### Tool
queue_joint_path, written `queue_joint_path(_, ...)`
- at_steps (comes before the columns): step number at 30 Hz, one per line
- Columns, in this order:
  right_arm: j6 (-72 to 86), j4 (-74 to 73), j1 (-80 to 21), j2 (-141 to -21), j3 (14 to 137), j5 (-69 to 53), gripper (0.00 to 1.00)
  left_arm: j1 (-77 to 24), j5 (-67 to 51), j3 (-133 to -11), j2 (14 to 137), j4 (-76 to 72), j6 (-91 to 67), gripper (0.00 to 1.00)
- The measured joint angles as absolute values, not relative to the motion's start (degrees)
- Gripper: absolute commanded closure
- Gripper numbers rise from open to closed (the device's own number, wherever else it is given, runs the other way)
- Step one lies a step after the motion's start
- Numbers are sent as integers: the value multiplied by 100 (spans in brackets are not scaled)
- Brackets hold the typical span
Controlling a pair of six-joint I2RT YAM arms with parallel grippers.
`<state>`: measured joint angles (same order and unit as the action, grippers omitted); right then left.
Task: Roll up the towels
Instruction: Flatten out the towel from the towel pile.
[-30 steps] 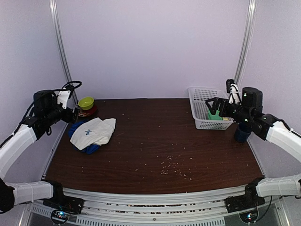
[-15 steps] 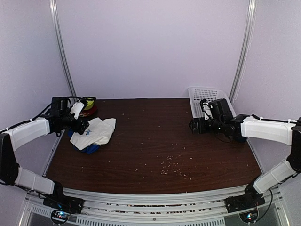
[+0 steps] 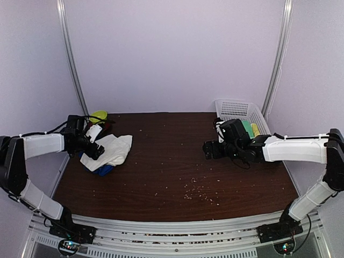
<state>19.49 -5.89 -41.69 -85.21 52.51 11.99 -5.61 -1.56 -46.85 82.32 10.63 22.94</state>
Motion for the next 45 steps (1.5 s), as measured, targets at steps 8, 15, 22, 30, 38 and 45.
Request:
queue_joint_path(8, 1970, -290, -4313, -8676, 5179, 1256, 0, -561, -272, -4910, 8742, 1214, 2327, 30)
queue_joint_path(15, 1968, -224, -4370, -8757, 5105, 1299, 0, -558, -499, -4943, 8818, 1332, 2324, 36)
queue_joint_path(22, 1964, -183, -4407, -8831, 5103, 1328, 0, -497, -272, -5015, 8910, 1350, 2150, 28)
queue_joint_path(30, 1940, -172, -4469, -8947, 5103, 1391, 0, -58, -613, -5625, 9019, 1579, 1999, 34)
queue_joint_path(38, 1907, -189, -4560, -9122, 5107, 1533, 0, 510, -1476, -6418, 9883, 1981, 1900, 54)
queue_joint_path(45, 1820, -217, -4644, -9231, 5127, 1636, 0, 628, -1981, -6545, 10171, 2366, 1914, 60)
